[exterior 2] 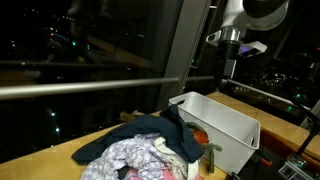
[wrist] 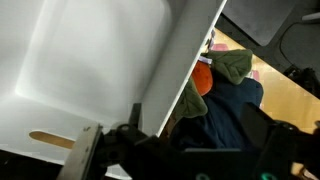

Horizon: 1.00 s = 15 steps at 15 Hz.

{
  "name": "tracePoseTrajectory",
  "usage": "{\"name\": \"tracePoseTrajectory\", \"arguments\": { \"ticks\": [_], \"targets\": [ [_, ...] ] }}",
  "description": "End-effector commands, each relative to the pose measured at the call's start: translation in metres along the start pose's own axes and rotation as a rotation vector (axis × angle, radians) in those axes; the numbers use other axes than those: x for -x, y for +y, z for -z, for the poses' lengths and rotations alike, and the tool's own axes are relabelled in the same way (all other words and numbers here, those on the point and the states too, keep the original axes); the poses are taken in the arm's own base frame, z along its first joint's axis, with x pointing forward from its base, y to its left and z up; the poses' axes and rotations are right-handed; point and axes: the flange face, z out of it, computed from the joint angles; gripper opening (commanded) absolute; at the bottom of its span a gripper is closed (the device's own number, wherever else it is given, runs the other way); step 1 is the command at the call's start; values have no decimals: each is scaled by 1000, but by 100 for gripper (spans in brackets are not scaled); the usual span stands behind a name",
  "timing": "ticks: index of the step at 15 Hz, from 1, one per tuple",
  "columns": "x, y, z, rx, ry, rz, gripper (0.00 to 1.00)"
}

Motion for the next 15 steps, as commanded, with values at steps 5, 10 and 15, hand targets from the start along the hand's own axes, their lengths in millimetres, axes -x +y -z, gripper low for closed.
{"name": "tracePoseTrajectory", "arguments": {
  "ticks": [5, 10, 15],
  "targets": [
    [0, 0, 0, 0, -1, 0, 100],
    [-19, -14, -19, 10, -32, 25, 100],
    [-82, -77, -67, 82, -45, 139, 100]
  ]
}}
